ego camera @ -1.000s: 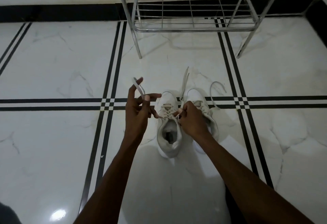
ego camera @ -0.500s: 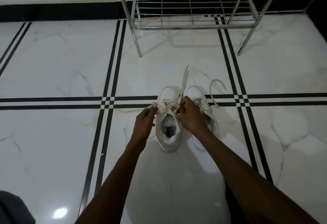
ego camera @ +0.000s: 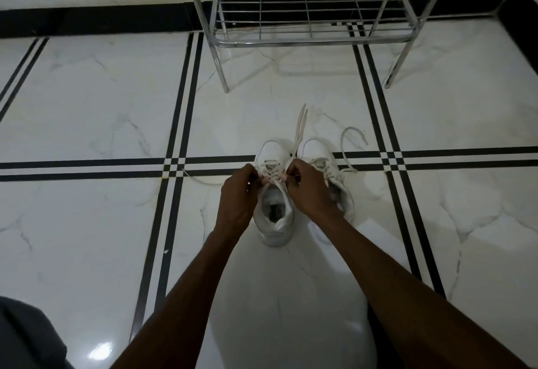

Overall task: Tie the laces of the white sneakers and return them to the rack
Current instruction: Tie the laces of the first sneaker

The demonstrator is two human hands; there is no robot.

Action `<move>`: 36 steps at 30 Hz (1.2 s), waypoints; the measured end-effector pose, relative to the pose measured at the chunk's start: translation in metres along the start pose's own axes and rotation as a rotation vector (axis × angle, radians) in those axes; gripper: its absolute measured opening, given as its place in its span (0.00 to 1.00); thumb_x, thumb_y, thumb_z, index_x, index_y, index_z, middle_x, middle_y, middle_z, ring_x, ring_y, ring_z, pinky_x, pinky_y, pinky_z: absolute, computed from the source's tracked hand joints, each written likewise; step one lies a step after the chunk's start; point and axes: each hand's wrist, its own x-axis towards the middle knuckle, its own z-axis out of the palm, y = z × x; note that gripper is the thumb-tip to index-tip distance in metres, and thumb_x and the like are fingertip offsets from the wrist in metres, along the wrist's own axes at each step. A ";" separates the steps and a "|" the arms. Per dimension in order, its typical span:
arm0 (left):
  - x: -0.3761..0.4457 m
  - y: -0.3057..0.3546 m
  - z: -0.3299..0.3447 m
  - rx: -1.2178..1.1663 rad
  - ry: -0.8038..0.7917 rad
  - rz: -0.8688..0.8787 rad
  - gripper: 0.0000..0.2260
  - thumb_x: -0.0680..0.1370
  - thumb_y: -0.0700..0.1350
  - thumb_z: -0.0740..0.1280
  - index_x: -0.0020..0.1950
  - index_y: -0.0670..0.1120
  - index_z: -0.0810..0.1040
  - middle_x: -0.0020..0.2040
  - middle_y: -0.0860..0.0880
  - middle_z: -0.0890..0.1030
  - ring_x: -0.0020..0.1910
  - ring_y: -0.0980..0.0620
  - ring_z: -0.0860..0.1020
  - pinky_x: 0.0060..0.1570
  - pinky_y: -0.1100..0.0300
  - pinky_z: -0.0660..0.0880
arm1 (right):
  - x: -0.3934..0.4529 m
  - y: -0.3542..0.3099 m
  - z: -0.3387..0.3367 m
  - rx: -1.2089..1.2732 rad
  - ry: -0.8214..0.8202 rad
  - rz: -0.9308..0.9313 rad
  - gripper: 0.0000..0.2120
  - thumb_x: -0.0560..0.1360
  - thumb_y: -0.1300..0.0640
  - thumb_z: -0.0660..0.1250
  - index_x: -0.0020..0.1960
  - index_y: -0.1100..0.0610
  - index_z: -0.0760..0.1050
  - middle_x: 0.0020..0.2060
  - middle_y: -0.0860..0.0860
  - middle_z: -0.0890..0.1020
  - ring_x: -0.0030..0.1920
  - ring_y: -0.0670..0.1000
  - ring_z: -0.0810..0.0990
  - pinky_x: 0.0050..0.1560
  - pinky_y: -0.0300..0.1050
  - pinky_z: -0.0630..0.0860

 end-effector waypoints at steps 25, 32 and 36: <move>-0.023 -0.008 0.016 -0.203 0.152 -0.261 0.04 0.82 0.48 0.63 0.48 0.50 0.72 0.43 0.51 0.85 0.43 0.48 0.85 0.42 0.40 0.83 | -0.007 -0.011 0.005 0.023 -0.011 0.116 0.15 0.81 0.54 0.63 0.37 0.53 0.66 0.32 0.46 0.77 0.33 0.44 0.73 0.34 0.43 0.66; -0.021 -0.011 0.013 -0.200 0.149 -0.245 0.06 0.83 0.47 0.63 0.48 0.46 0.74 0.41 0.48 0.84 0.41 0.46 0.84 0.42 0.38 0.81 | -0.010 -0.008 0.009 0.027 0.003 0.119 0.12 0.80 0.54 0.63 0.40 0.57 0.68 0.35 0.54 0.79 0.38 0.56 0.78 0.39 0.51 0.73; -0.019 -0.004 0.005 -0.282 0.111 -0.237 0.12 0.82 0.53 0.66 0.46 0.45 0.76 0.42 0.47 0.85 0.44 0.45 0.84 0.47 0.38 0.81 | -0.007 -0.011 0.010 0.140 -0.038 0.196 0.10 0.80 0.53 0.64 0.41 0.53 0.70 0.41 0.49 0.84 0.44 0.52 0.81 0.46 0.49 0.76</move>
